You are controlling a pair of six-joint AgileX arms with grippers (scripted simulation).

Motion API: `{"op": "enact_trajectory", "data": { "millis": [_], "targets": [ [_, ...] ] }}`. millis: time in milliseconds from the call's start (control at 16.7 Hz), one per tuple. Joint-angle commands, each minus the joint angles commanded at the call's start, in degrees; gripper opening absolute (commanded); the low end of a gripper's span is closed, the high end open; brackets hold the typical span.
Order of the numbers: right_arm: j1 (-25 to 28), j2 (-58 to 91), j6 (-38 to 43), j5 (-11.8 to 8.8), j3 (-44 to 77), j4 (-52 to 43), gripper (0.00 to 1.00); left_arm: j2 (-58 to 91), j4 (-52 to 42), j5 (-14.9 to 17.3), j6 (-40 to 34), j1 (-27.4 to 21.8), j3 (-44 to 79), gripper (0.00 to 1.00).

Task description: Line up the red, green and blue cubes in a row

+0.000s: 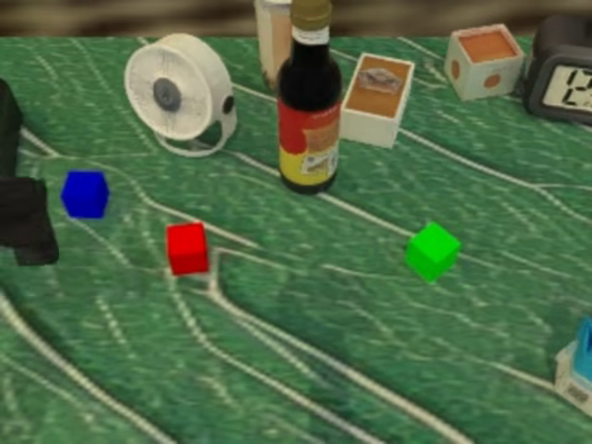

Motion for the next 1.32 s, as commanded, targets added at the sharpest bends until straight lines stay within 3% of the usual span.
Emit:
{"op": "enact_trajectory", "data": {
  "millis": [420, 780, 1020, 1320],
  "targets": [
    [0.00, 0.00, 0.00, 0.00, 0.00, 0.00, 1.00, 43.43, -22.78, -0.04, -10.06, -7.39, 31.67, 1.00],
    [0.00, 0.00, 0.00, 0.00, 0.00, 0.00, 1.00, 70.17, -37.49, 0.00, -16.89, -12.29, 53.40, 1.00],
    [0.00, 0.00, 0.00, 0.00, 0.00, 0.00, 1.00, 79.84, -42.55, 0.05, -19.42, -14.07, 61.72, 1.00],
    [0.00, 0.00, 0.00, 0.00, 0.00, 0.00, 1.00, 81.24, -43.34, 0.05, -19.84, -14.35, 63.14, 1.00]
  ]
}}
